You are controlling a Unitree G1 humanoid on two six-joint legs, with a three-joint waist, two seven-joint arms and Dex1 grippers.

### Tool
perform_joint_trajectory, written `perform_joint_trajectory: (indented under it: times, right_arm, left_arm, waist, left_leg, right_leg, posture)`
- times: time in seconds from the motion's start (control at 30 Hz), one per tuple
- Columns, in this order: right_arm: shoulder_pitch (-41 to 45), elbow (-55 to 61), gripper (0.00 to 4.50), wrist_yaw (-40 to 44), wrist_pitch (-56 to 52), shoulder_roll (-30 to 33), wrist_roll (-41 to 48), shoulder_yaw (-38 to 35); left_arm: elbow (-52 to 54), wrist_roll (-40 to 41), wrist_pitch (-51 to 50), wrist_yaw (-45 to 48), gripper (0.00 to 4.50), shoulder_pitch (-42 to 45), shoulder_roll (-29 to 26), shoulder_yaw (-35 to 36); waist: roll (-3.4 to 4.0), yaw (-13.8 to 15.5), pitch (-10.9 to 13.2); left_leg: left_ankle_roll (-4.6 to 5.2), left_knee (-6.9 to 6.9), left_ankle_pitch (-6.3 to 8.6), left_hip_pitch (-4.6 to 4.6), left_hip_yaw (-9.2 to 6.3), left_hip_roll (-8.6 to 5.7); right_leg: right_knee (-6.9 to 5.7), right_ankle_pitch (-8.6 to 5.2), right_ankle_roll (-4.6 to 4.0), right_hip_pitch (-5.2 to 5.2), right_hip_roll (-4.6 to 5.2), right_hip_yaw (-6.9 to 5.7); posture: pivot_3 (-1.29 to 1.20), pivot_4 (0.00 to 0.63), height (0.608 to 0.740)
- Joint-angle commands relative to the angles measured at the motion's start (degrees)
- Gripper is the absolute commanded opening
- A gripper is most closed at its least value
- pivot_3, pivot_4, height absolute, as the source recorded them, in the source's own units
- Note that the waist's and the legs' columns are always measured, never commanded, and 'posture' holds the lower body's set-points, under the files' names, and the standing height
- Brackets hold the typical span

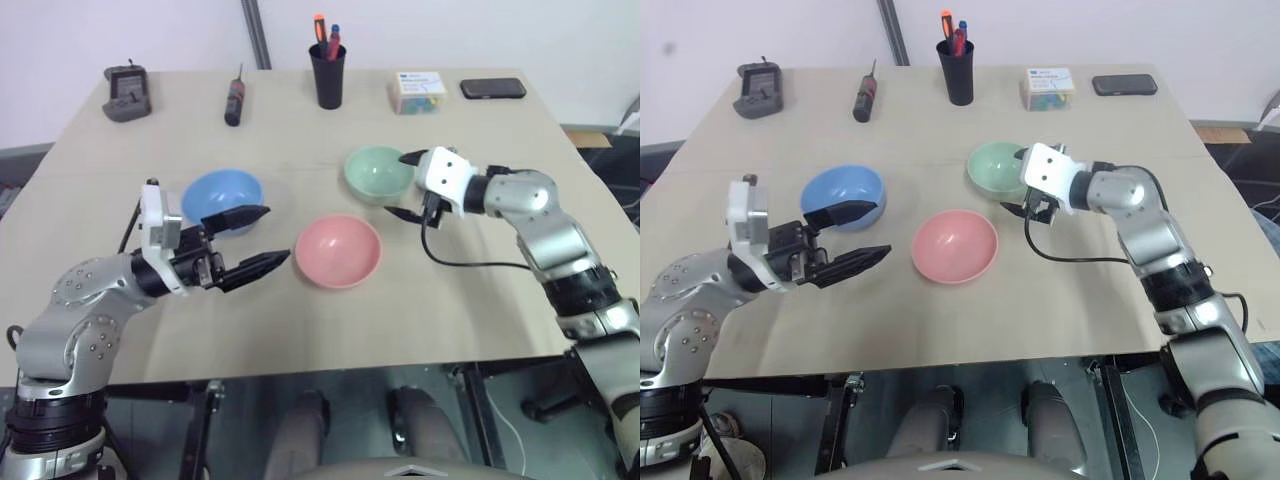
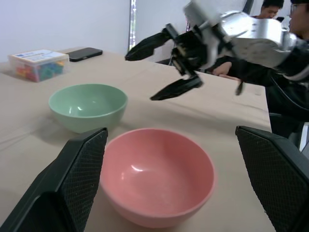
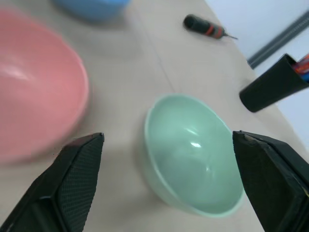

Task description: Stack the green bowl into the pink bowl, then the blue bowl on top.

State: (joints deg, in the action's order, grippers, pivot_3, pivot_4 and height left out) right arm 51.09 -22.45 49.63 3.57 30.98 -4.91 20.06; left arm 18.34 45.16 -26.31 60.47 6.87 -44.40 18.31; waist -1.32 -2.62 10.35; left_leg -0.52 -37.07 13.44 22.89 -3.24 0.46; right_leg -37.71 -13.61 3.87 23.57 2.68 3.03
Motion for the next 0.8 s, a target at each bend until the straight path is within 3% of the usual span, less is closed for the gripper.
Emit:
perform_joint_trajectory:
  times: [0.03,0.23,0.27,0.33,0.6,0.73,0.8]
  right_arm:
    - [6.6,-13.2,4.46,-0.4,12.0,-1.9,-5.4,2.6]
    - [12.3,-29.7,4.46,-2.8,20.2,-7.1,-10.3,5.1]
    - [13.2,-32.5,3.90,-3.5,21.4,-7.9,-11.3,5.3]
    - [14.5,-36.8,3.33,-4.4,23.1,-8.9,-12.9,5.7]
    - [17.3,-43.1,0.07,-4.1,27.1,-9.6,-14.6,4.5]
    - [17.4,-40.2,0.07,-1.6,27.4,-8.8,-11.6,1.6]
    - [16.1,-34.2,0.07,4.1,26.8,-8.0,-6.8,-1.1]
  left_arm:
    - [3.6,0.6,0.3,-1.3,4.50,-1.5,-0.6,3.0]
    - [7.1,1.5,-0.1,-3.5,4.50,-5.5,-0.3,5.9]
    - [7.7,1.7,-0.2,-3.9,4.50,-6.2,-0.2,6.4]
    - [8.7,2.0,-0.3,-4.6,4.50,-7.3,0.0,7.1]
    - [9.9,0.8,1.1,-6.7,4.50,-9.1,1.2,7.4]
    - [8.7,-0.4,2.0,-7.3,4.50,-8.1,1.7,6.1]
    - [7.5,-1.7,2.7,-7.8,4.50,-7.6,2.1,5.6]
  waist:
    - [0.00,0.0,0.0]
    - [0.01,0.1,0.0]
    - [0.02,0.1,0.0]
    - [0.04,0.1,0.0]
    - [0.08,0.1,0.1]
    - [0.12,0.1,0.1]
    - [0.19,0.1,0.1]
  left_leg:
    - [0.00,0.01,0.00,0.01,0.02,0.00]
    - [-0.01,0.15,0.00,0.03,0.00,-0.02]
    - [-0.01,0.17,0.00,0.02,-0.01,-0.03]
    - [-0.01,0.19,0.00,0.01,-0.01,-0.04]
    - [-0.02,0.20,-0.01,-0.01,-0.02,-0.06]
    - [-0.02,0.21,-0.01,-0.01,-0.02,-0.06]
    - [-0.02,0.21,-0.01,0.00,-0.03,-0.06]
  right_leg:
    - [0.02,0.00,0.00,0.02,0.01,0.02]
    - [0.08,0.01,-0.01,0.04,0.05,0.02]
    - [0.08,0.01,-0.02,0.04,0.05,0.01]
    - [0.07,0.01,-0.02,0.05,0.06,0.02]
    - [0.06,0.00,-0.03,0.04,0.07,0.02]
    - [0.05,0.00,-0.03,0.04,0.06,0.02]
    - [0.06,0.01,-0.03,0.05,0.06,0.01]
  posture:
    - [0.00,0.150,0.740]
    - [0.00,0.150,0.740]
    - [0.00,0.150,0.740]
    - [0.00,0.150,0.740]
    - [0.00,0.150,0.740]
    - [0.00,0.150,0.740]
    - [0.00,0.150,0.740]
